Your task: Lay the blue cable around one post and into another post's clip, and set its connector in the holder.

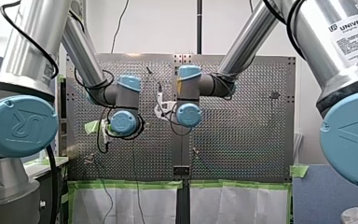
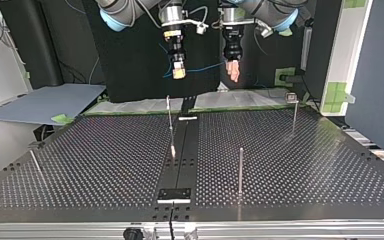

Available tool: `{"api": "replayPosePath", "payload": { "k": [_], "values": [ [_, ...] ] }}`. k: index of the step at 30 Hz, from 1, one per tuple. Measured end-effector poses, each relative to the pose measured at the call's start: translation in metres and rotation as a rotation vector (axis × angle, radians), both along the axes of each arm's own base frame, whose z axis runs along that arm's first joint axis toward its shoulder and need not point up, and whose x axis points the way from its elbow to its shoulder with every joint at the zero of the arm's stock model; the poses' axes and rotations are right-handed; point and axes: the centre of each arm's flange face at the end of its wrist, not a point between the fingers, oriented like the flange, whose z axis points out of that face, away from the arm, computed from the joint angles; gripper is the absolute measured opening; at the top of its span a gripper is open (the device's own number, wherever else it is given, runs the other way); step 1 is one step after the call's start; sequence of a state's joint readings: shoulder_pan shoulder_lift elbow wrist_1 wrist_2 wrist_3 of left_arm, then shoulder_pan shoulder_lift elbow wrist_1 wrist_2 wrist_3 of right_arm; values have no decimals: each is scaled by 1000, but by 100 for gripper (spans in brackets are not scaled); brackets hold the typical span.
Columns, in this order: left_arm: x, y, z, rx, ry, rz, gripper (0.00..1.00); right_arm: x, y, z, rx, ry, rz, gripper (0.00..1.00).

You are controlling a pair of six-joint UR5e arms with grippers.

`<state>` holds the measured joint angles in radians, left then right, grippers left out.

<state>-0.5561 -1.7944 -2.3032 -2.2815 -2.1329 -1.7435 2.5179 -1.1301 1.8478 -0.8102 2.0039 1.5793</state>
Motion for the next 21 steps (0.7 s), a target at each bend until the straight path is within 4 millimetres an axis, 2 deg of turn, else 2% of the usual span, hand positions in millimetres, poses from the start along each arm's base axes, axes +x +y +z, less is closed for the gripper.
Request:
{"api": "replayPosePath", "payload": {
  "k": [10, 21],
  "values": [
    [13, 14, 43, -66, -27, 50, 100, -31, -33, 46, -1, -10, -61, 16],
    [33, 15, 112, -181, -105, 50, 100, -66, -65, 98, -45, 45, -71, 16]
  ]
}}
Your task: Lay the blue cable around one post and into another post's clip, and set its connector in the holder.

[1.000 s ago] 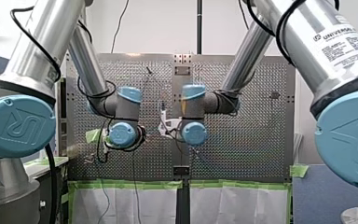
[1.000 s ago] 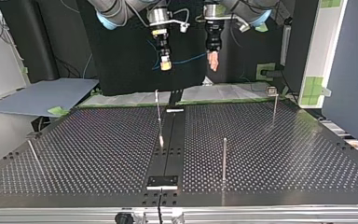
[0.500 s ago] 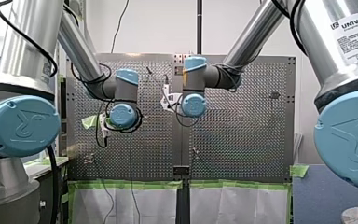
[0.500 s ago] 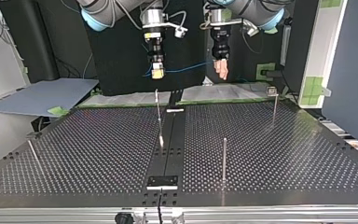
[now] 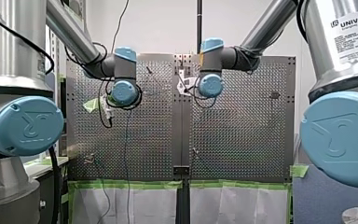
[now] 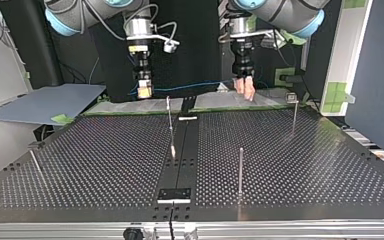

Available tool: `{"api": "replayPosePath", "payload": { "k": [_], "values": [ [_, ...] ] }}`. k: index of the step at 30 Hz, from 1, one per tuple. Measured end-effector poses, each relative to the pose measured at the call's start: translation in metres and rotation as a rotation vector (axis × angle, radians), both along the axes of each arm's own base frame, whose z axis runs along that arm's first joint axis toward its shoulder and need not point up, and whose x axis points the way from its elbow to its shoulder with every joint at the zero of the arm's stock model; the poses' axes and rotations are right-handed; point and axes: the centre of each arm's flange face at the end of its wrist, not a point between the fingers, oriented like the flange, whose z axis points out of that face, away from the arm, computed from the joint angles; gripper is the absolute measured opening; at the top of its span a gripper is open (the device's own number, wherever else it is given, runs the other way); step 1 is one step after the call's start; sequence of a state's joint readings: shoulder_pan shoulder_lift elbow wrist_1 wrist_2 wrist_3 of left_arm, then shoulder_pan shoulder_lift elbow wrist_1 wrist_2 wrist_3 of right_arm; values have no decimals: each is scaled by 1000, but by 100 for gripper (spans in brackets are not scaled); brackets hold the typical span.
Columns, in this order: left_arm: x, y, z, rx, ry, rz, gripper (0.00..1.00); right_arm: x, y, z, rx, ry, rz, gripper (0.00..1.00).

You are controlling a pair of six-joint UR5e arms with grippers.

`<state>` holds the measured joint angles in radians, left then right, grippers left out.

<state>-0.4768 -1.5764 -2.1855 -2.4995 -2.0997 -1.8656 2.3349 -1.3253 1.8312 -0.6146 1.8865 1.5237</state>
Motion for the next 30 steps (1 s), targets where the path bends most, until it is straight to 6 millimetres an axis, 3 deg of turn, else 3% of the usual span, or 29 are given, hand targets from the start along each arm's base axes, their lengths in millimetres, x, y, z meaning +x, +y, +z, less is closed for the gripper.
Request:
{"api": "replayPosePath", "payload": {
  "k": [8, 21, 30],
  "values": [
    [-3, 8, 39, -28, -29, 1, 100, -11, -1, 42, -40, 21, -5, 16],
    [2, 15, 67, -58, -50, 14, 100, -18, 14, 128, -97, -33, 12, 16],
    [21, 14, 98, -90, -87, 22, 100, -13, 12, 155, -96, -21, 38, 16]
  ]
}}
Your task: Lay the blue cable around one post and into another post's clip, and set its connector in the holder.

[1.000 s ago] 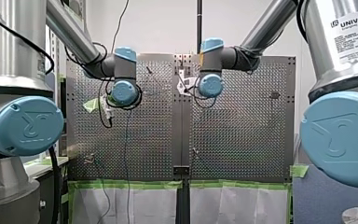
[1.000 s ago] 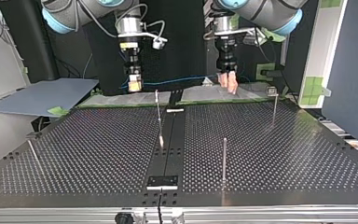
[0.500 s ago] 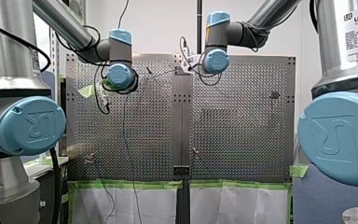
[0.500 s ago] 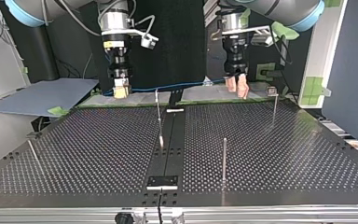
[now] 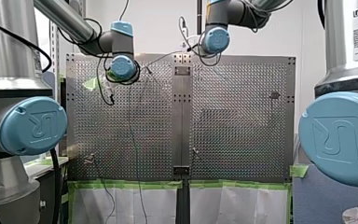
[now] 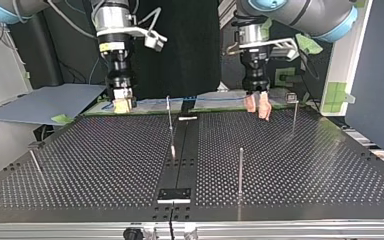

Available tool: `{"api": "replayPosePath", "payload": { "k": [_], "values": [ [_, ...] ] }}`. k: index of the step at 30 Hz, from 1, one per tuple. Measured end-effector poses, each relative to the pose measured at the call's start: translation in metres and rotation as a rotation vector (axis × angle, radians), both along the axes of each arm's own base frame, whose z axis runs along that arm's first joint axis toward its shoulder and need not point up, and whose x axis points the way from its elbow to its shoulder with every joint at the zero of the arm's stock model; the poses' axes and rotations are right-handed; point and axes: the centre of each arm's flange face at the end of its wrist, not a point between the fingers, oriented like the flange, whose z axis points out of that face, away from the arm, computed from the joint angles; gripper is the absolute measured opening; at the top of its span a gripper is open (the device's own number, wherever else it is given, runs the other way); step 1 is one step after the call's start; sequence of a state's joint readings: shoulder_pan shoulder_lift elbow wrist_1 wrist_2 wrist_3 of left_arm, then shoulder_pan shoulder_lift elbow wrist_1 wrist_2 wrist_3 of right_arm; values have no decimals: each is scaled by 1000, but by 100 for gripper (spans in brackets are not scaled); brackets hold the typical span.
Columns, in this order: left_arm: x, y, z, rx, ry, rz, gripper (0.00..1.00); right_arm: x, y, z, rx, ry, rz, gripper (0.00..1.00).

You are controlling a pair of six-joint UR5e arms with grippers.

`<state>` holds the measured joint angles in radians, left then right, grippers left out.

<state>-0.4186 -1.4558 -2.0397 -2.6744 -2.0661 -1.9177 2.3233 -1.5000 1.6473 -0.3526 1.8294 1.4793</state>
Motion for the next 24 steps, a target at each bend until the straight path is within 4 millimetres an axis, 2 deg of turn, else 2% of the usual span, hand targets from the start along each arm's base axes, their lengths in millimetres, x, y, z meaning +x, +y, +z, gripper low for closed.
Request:
{"api": "replayPosePath", "payload": {
  "k": [7, 11, 17, 24],
  "values": [
    [13, 5, 24, -2, -3, 28, 100, 14, -10, -2, 32, 39, 41, 16],
    [24, 7, 42, -7, -23, 36, 100, 17, -13, 3, 42, 52, 51, 16],
    [38, 9, 61, -12, -40, 31, 100, 18, -19, 22, 36, 46, 47, 16],
    [58, 12, 73, -1, -13, 44, 100, 24, -26, 48, 23, 36, 47, 16]
  ]
}}
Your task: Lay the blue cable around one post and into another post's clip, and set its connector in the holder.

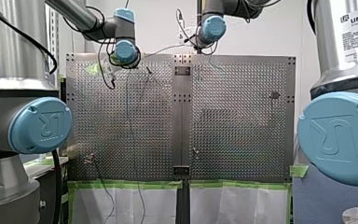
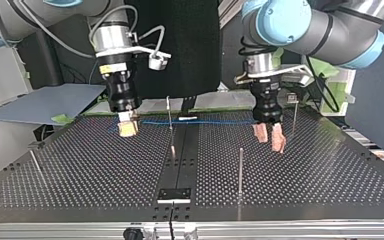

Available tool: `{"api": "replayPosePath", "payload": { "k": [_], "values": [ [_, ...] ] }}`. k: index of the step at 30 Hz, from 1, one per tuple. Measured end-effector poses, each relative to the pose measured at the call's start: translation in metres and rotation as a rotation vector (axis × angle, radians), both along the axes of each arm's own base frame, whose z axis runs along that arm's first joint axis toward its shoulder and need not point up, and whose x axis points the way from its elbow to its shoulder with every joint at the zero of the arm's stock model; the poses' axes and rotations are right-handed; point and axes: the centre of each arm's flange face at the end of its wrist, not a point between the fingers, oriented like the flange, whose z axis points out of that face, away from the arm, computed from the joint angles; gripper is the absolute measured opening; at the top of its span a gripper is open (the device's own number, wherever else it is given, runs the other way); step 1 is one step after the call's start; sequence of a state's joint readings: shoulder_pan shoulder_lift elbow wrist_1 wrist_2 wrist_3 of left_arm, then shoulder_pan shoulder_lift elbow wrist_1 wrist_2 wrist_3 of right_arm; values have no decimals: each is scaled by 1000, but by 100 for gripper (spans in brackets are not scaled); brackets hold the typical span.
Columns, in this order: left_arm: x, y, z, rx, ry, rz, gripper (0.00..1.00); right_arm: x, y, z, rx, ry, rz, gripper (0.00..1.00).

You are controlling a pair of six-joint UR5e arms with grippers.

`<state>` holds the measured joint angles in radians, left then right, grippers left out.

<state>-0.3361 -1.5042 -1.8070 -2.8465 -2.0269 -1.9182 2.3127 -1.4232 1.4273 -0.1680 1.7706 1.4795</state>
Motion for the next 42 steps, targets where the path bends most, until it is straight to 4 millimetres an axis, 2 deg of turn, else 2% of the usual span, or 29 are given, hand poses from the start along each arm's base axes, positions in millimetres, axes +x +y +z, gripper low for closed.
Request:
{"api": "replayPosePath", "payload": {
  "k": [8, 13, 19, 29, 33, 38, 42],
  "values": [
    [14, 5, 30, -6, -22, 16, 100, 5, -5, 21, -22, -20, 7, 16],
    [31, 9, 34, 1, -5, 10, 100, 7, -7, 24, -20, -18, 12, 16],
    [55, 8, 42, -2, -9, -29, 100, 11, -13, 20, -15, -12, 15, 16],
    [77, 16, 91, -63, -113, -52, 100, 19, -28, 12, 1, 4, 10, 16],
    [86, 18, 105, -71, -140, -44, 100, 23, -34, 14, 2, 2, 9, 16],
    [94, 19, 109, -70, -145, -36, 100, 24, -39, 19, -3, -7, 6, 16],
    [100, 20, 99, -59, -122, -21, 100, 22, -44, 20, -4, -10, 1, 16]
  ]
}}
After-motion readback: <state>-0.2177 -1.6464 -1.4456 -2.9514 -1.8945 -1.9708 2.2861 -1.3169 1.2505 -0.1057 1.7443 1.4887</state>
